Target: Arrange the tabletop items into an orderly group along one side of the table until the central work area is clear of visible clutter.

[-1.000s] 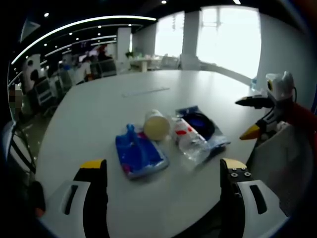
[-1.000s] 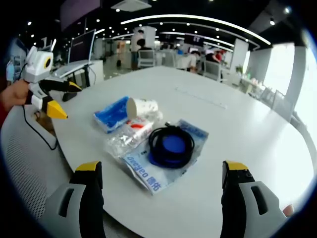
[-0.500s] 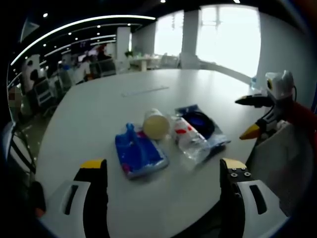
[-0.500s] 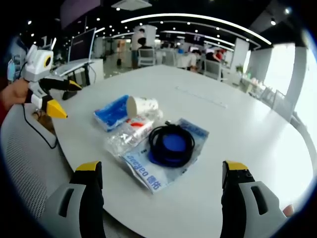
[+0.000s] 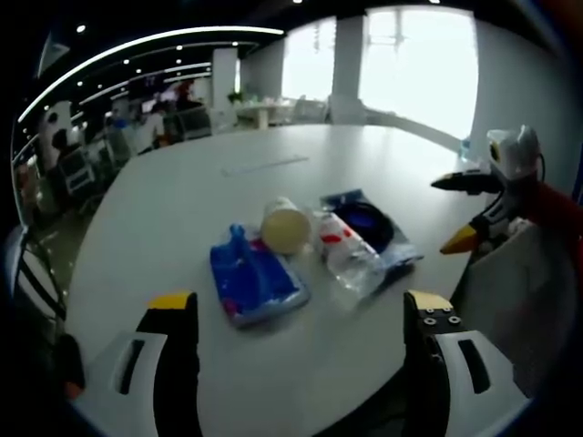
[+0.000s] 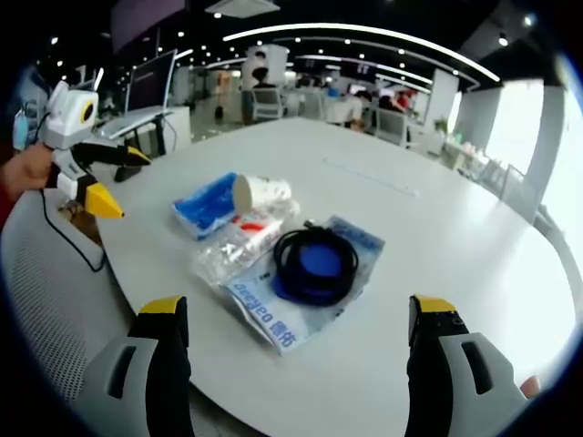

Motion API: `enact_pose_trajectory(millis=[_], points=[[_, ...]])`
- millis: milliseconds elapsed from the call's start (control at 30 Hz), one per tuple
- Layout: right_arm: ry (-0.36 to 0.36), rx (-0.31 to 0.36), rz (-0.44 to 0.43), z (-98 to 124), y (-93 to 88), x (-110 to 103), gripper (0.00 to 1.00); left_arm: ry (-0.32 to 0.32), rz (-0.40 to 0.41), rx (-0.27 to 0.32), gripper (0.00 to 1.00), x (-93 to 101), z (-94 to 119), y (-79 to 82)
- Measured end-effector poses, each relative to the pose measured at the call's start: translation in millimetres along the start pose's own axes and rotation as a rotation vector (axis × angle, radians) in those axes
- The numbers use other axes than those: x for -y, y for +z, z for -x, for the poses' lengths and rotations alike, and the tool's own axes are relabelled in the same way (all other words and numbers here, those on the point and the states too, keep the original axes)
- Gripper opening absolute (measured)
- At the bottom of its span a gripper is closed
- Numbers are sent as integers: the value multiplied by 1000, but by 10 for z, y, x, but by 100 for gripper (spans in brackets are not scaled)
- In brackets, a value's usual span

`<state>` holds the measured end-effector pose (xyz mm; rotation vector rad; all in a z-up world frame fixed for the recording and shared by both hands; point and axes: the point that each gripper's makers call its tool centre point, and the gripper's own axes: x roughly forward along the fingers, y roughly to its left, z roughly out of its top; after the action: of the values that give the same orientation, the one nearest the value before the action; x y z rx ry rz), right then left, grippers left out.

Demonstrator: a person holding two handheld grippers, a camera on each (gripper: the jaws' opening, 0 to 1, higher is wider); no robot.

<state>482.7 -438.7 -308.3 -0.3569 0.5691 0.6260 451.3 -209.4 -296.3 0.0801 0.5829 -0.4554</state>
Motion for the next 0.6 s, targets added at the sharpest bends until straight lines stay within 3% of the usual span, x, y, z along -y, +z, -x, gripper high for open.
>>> enact_pose_trajectory(millis=[600], points=[[-5, -4, 0, -4, -11, 9, 100, -3, -6, -4, 89, 2, -6, -14]])
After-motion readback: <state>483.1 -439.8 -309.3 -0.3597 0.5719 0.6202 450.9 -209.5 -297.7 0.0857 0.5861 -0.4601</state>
